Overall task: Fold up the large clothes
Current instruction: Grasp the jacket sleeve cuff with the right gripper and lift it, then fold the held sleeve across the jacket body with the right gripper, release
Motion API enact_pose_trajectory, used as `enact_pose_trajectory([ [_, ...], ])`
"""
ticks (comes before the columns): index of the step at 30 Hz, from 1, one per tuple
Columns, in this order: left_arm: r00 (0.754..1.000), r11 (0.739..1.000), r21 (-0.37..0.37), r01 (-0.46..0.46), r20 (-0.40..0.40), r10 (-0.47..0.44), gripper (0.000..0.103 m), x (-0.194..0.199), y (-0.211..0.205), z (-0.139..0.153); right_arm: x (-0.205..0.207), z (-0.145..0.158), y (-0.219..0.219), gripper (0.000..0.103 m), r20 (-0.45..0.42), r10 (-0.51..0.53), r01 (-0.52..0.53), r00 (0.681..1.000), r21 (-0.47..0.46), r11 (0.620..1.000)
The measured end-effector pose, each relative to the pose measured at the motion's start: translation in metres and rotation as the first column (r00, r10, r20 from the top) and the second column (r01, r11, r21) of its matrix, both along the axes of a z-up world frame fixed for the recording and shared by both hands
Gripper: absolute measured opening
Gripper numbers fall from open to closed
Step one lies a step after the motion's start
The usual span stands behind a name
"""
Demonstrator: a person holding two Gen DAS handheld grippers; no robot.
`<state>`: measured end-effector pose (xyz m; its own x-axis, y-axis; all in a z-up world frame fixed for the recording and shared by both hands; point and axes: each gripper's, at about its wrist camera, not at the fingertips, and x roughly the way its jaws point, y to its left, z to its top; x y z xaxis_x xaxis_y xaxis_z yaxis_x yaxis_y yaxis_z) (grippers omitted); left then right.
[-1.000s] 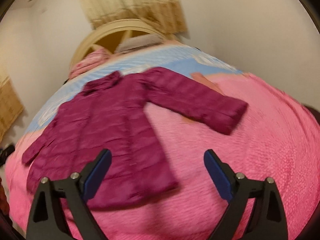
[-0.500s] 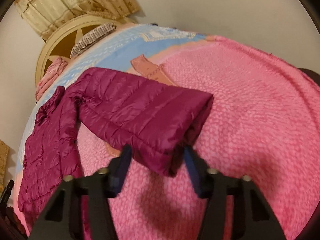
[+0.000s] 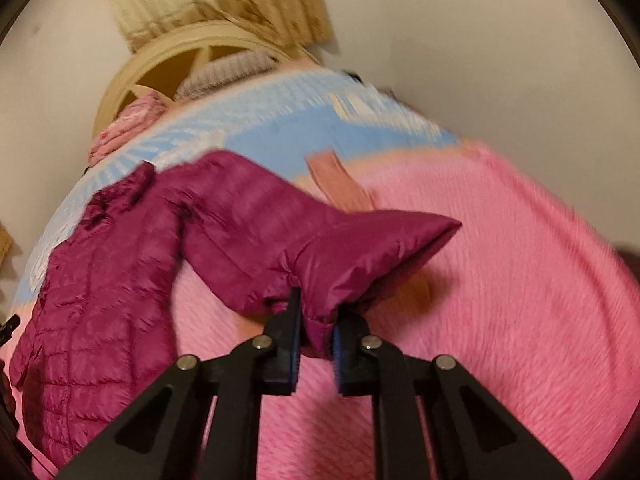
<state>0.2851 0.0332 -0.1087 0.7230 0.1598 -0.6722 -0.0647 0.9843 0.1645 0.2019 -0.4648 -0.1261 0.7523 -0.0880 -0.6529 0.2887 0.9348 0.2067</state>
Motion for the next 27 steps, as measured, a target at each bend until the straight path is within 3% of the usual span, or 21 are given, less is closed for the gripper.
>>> enact_pose_trajectory([
  [6, 1.000, 1.000, -0.010, -0.011, 0.028, 0.011, 0.102, 0.004, 0.015, 0.015, 0.017, 0.059, 0.053, 0.014, 0.080, 0.130, -0.117, 0.988, -0.149, 0.982],
  [12, 0.999, 0.999, -0.024, -0.030, 0.036, 0.031, 0.102, 0.010, 0.029, 0.019, 0.043, 0.086, 0.113, 0.013, 0.110, 0.260, -0.226, 0.959, -0.252, 0.941],
  [20, 0.998, 0.997, -0.048, -0.065, 0.024, 0.066, 0.102, 0.013, 0.050, 0.014, 0.075, 0.091, 0.206, 0.011, 0.092, 0.427, -0.364, 0.899, -0.385, 0.848],
  [23, 0.998, 0.996, -0.070, -0.061, 0.028, 0.063, 0.102, 0.013, 0.055, 0.017, 0.088, 0.082, 0.241, 0.011, 0.071, 0.481, -0.413, 0.874, -0.415, 0.811],
  [27, 0.996, 0.996, -0.045, -0.083, 0.032, 0.084, 0.102, 0.017, 0.060, 0.021, 0.105, 0.060, 0.277, 0.010, 0.042, 0.533, -0.470, 0.845, -0.417, 0.778],
])
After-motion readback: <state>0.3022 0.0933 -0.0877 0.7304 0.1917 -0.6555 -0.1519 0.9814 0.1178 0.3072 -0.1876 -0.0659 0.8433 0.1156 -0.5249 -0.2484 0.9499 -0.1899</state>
